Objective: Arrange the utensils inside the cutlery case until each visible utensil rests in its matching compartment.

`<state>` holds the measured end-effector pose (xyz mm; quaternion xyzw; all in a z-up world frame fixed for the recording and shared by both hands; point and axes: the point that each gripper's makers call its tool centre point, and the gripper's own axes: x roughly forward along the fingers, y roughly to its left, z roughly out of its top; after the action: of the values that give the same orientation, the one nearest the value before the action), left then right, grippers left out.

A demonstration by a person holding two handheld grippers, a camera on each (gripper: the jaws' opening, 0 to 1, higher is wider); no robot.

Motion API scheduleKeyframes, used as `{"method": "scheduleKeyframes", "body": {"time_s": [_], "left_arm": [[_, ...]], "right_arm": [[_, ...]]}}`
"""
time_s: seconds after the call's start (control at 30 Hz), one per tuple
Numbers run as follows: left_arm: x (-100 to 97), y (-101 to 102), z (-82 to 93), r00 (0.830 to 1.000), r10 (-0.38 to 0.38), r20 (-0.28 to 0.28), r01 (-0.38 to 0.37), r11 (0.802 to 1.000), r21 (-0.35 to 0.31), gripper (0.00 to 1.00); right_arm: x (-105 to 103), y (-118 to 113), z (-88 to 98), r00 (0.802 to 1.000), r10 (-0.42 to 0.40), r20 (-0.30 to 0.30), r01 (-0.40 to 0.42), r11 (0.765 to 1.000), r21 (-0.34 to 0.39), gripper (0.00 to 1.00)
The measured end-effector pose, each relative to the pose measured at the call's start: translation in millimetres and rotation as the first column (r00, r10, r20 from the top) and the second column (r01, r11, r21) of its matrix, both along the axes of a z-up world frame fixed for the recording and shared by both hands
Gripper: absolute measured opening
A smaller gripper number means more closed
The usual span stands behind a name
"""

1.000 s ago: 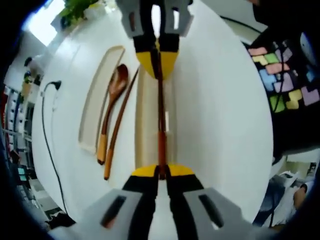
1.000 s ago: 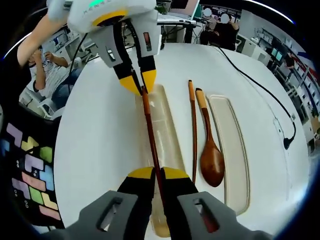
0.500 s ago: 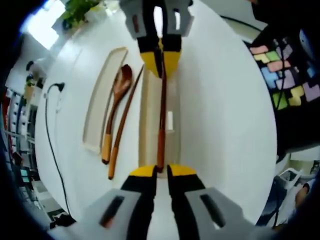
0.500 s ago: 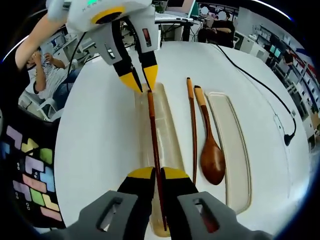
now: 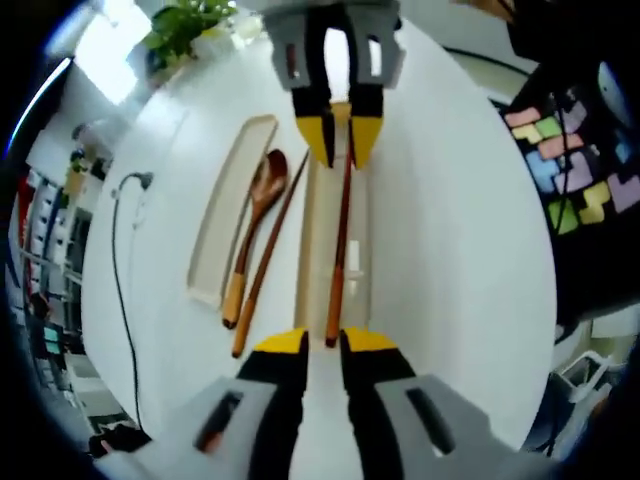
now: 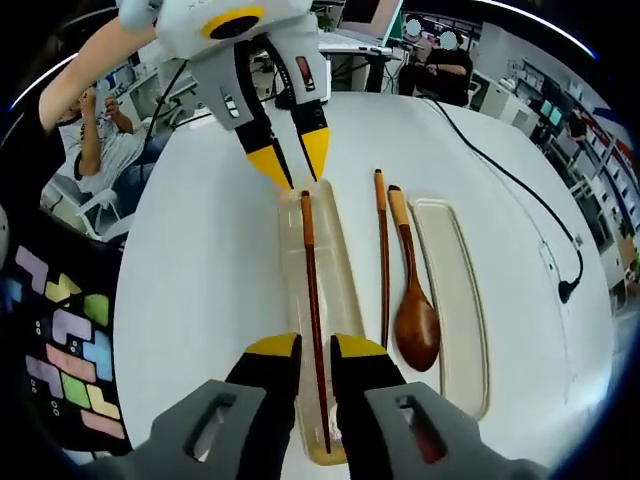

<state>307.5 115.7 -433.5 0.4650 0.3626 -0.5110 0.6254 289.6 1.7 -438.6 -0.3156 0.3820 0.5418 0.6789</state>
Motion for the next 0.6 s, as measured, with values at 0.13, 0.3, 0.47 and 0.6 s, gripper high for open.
{"method": "scheduleKeyframes", "body": {"time_s": [0.13, 0.3, 0.47, 0.6], "left_arm": [[10.7, 0, 6.2, 0.999, 0.015, 0.038, -0.014, 0.999, -0.032, 0.18], [16.9, -5, 13.1, 0.998, 0.002, 0.066, 0.001, 0.999, -0.038, 0.20], [36.5, -6, 18.5, 0.993, 0.000, 0.114, 0.001, 1.000, -0.006, 0.20], [49.0, -4, 12.7, 0.993, -0.002, 0.117, -0.001, 1.000, 0.027, 0.20]], "right_arm": [[5, -1, 9.2, 1.000, -0.006, 0.023, 0.006, 1.000, 0.006, 0.12], [16, 2, 15.4, 0.999, -0.016, 0.043, 0.016, 1.000, 0.000, 0.12], [33, 16, 17.7, 0.998, -0.035, 0.059, 0.035, 0.999, -0.013, 0.12], [40, 29, 18.0, 0.998, -0.047, 0.050, 0.047, 0.999, -0.003, 0.12]]}}
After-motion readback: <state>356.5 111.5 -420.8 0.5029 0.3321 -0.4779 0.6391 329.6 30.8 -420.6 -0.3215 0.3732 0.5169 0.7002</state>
